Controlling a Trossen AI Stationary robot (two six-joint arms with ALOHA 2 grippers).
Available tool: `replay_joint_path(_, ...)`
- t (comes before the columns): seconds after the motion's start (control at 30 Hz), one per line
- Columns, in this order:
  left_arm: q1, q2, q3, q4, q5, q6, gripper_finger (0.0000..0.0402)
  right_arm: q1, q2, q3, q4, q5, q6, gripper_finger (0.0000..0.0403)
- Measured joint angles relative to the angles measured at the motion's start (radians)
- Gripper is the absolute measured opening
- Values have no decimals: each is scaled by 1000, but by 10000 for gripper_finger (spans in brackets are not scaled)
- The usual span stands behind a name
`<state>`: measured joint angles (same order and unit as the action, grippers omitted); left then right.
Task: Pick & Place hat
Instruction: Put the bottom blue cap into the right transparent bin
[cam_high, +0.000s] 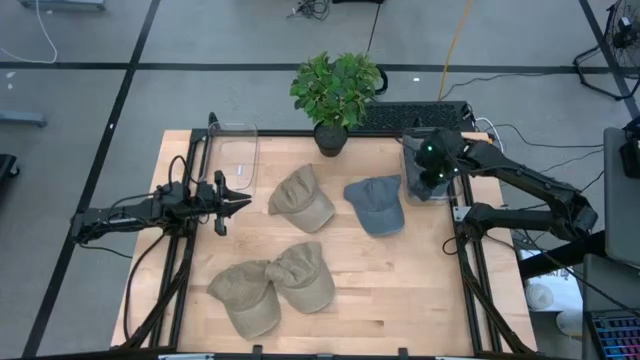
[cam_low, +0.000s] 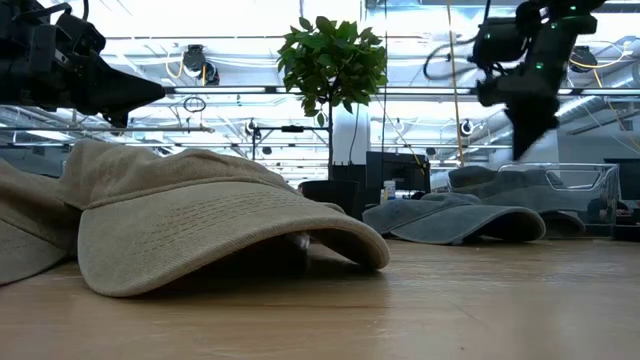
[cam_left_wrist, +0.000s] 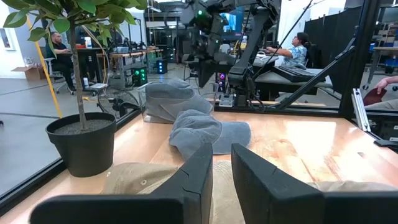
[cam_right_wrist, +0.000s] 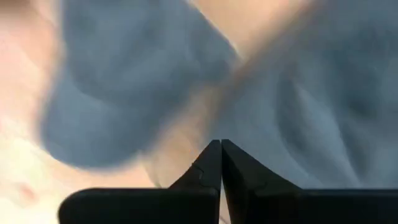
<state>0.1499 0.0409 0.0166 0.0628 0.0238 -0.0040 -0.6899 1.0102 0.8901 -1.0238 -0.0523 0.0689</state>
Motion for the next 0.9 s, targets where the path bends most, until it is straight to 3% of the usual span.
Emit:
replay_joint_path(0.17, 0, 0, 0, 0, 0, 0, 67, -4, 36, 22, -176, 352, 35, 0)
replay_joint_path(0.23, 0, 0, 0, 0, 0, 0, 67, -13, 41, 16, -192, 426, 44, 0)
replay_joint_path(0.9, 0, 0, 0, 0, 0, 0, 67, -97, 236, -72, 12, 445, -5, 0)
